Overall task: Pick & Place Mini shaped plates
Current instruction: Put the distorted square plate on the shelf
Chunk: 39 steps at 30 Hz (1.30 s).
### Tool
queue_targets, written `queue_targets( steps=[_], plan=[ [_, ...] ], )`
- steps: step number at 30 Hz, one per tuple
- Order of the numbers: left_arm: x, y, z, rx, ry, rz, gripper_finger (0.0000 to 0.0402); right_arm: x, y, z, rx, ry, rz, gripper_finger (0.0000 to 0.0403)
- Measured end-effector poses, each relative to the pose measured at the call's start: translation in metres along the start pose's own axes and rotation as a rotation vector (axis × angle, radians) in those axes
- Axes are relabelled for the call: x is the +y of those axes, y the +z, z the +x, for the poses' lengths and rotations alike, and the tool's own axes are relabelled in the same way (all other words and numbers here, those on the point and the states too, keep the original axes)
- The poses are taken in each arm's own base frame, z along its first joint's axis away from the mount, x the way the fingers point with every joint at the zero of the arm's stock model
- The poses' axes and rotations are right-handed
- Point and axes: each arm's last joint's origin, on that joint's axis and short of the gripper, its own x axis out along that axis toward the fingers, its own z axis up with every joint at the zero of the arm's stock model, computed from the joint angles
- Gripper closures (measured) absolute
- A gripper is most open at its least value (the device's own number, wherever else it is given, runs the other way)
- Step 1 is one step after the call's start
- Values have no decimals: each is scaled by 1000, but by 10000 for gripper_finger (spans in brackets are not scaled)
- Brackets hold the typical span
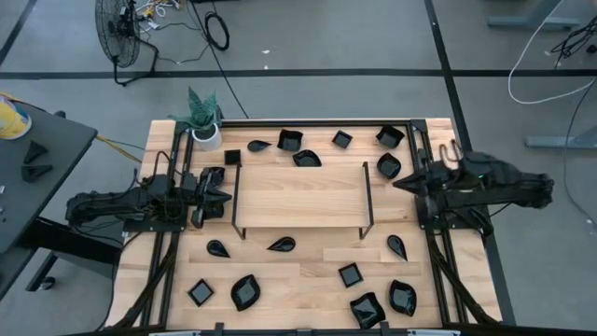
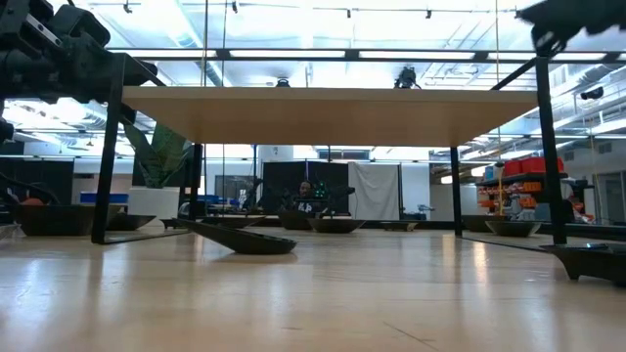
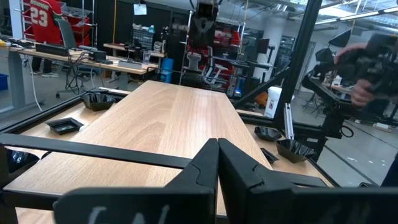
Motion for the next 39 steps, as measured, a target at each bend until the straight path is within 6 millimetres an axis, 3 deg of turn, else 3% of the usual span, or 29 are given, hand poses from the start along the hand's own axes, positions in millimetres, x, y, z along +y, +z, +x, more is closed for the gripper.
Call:
queue_targets(
  steps=[5,12,26,39],
  plan=[
    [0,0,0,0,0,0,387,1,25,-19,47,-1,-1,392],
    [0,0,0,0,0,0,387,0,39,-38,75,-26,3,392],
    [0,0,0,0,0,0,387,1,38,-63,12,-68,15,392],
    [0,0,0,0,0,0,387,2,50,-103,0,4,71,392]
  ],
)
